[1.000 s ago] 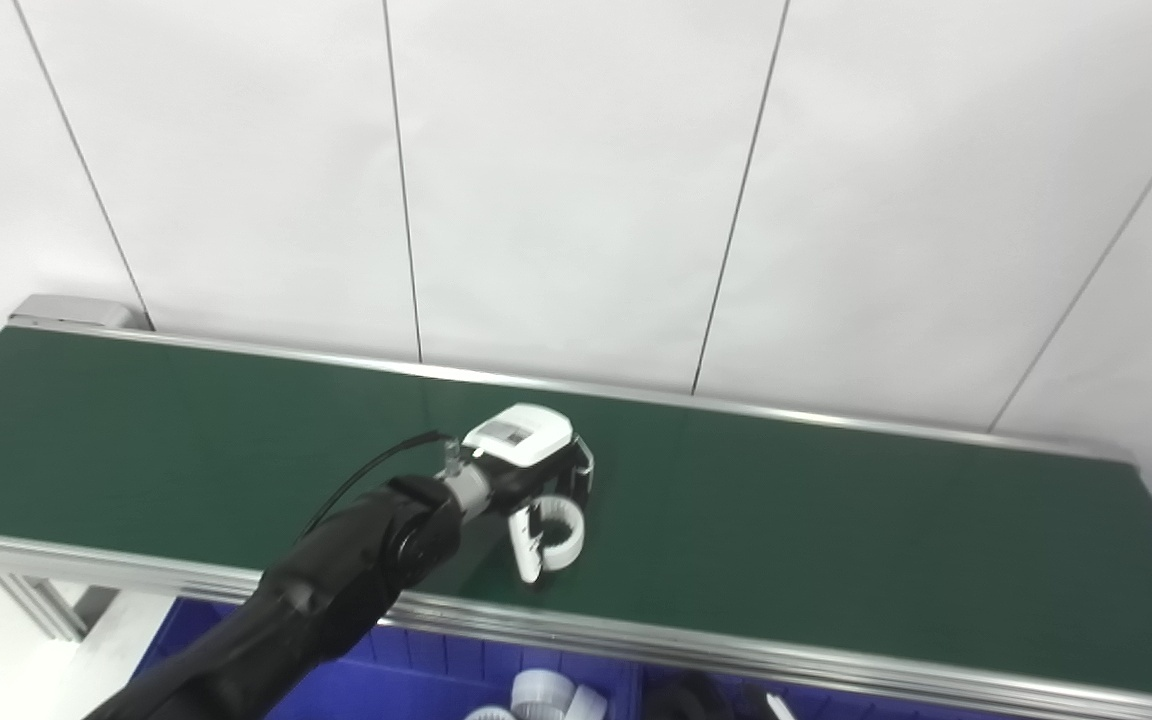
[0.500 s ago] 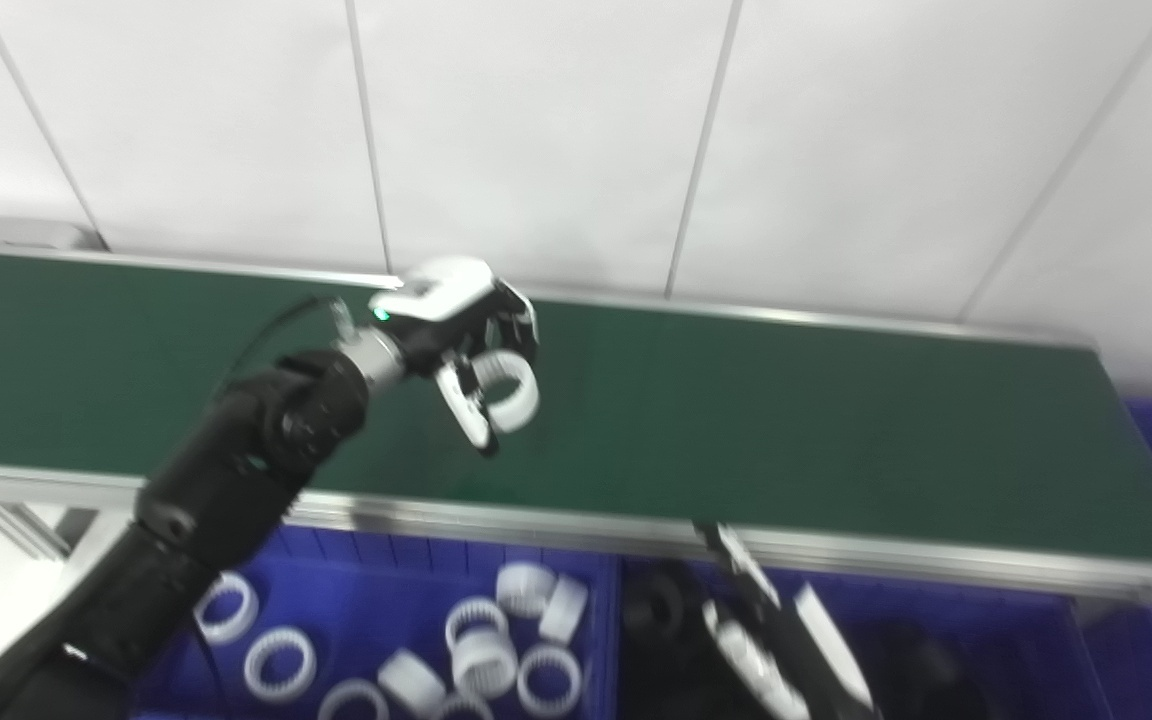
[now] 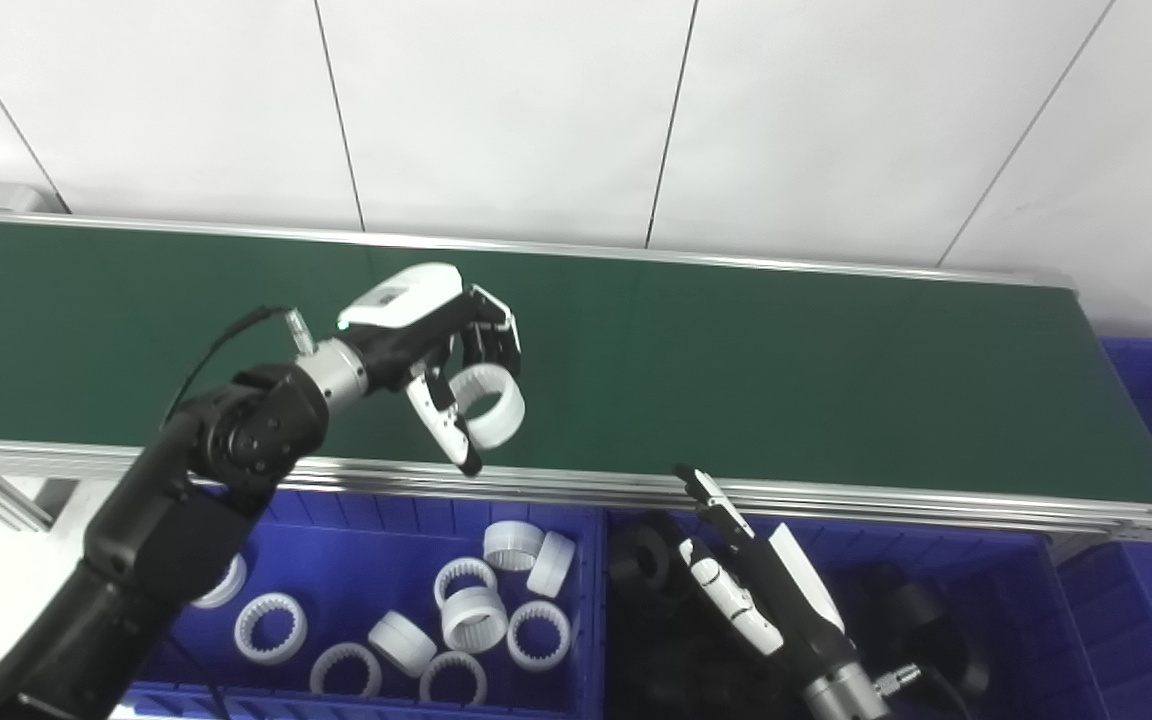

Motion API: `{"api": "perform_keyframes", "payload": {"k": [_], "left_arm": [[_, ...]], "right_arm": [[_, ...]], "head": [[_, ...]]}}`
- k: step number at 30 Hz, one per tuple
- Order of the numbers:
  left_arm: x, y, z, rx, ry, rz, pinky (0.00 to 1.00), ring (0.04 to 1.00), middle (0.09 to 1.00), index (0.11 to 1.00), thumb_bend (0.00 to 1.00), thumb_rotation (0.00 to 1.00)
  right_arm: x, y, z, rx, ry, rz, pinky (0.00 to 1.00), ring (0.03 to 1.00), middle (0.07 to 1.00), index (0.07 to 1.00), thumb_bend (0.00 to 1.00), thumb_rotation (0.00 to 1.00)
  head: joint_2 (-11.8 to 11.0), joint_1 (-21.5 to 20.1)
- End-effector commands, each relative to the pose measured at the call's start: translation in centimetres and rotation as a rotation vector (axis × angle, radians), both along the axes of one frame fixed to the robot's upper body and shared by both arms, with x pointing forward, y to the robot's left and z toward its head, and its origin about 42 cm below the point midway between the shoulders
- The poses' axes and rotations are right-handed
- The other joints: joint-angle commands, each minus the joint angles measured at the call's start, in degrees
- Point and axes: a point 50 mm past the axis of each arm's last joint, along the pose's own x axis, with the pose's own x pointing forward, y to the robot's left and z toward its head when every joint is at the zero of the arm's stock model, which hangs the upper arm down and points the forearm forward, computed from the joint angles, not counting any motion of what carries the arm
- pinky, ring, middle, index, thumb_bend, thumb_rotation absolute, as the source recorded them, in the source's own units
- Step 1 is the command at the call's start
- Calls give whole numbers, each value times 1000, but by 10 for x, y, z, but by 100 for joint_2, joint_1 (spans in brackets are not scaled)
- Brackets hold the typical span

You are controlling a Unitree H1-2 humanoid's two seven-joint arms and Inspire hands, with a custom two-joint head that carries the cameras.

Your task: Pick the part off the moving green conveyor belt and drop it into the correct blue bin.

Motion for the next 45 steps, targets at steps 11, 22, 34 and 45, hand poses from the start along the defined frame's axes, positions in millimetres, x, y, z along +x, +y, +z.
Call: {"api": "perform_keyframes", "payload": {"k": [11,22,34,45], "left_arm": [[-35,-10,-45,-8,76,34,251,436,496,333,503,0],[-54,-11,-80,83,126,3,249,440,495,323,504,0],[-65,-14,-104,149,159,-74,439,467,524,482,500,0],[-65,-10,-106,75,232,-120,780,860,858,794,623,152]], "right_arm": [[6,2,10,18,-46,7,933,974,991,968,405,1000],[7,1,10,25,-51,10,920,966,991,969,403,1000],[6,1,14,19,-41,1,930,972,993,969,401,1000],[6,3,11,27,-48,7,928,968,990,966,398,1000]], "head": [[34,65],[52,29],[79,2],[65,-65]]}}
